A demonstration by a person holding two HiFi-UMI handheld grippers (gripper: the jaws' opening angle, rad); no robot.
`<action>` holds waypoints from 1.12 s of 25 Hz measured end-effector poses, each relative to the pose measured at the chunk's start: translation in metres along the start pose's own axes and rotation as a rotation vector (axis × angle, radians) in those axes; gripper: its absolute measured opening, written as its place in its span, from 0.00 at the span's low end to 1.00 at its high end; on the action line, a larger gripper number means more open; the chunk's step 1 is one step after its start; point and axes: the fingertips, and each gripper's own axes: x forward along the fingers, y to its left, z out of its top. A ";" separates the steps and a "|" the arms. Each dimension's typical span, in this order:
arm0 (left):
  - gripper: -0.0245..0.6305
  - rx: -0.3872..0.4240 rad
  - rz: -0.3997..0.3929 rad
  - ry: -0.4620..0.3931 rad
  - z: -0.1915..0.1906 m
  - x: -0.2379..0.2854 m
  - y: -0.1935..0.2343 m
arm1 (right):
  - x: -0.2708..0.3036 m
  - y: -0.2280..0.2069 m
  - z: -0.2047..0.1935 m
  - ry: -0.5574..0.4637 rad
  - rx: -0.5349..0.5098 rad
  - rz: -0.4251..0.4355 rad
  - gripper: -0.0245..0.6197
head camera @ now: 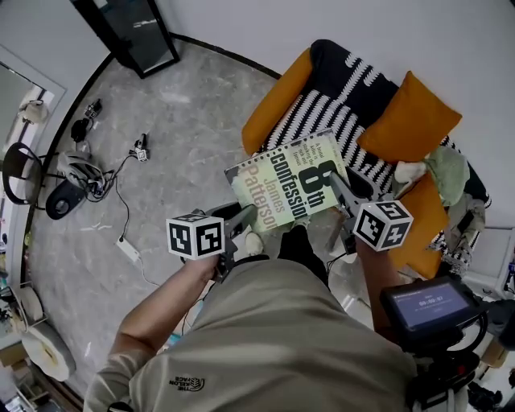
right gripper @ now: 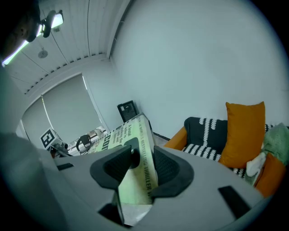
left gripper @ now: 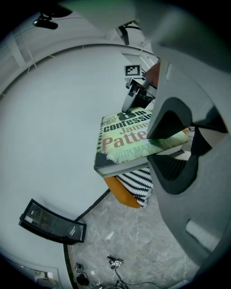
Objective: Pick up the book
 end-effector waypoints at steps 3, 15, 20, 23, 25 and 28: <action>0.21 0.000 0.002 -0.007 0.001 -0.002 -0.002 | -0.001 0.001 0.000 -0.005 0.005 0.004 0.29; 0.21 -0.014 0.000 -0.001 -0.001 -0.004 -0.004 | -0.005 0.002 0.001 -0.010 0.004 0.009 0.29; 0.21 -0.019 -0.004 0.000 0.001 -0.005 -0.004 | -0.003 0.003 0.004 -0.016 -0.003 0.012 0.28; 0.21 -0.014 -0.005 -0.002 0.002 -0.005 -0.005 | -0.003 0.003 0.005 -0.019 -0.003 0.011 0.28; 0.21 -0.016 -0.002 -0.001 0.001 -0.005 -0.004 | -0.003 0.003 0.005 -0.017 -0.006 0.011 0.28; 0.21 -0.019 0.000 -0.002 0.001 -0.006 -0.004 | -0.003 0.004 0.005 -0.018 -0.005 0.014 0.28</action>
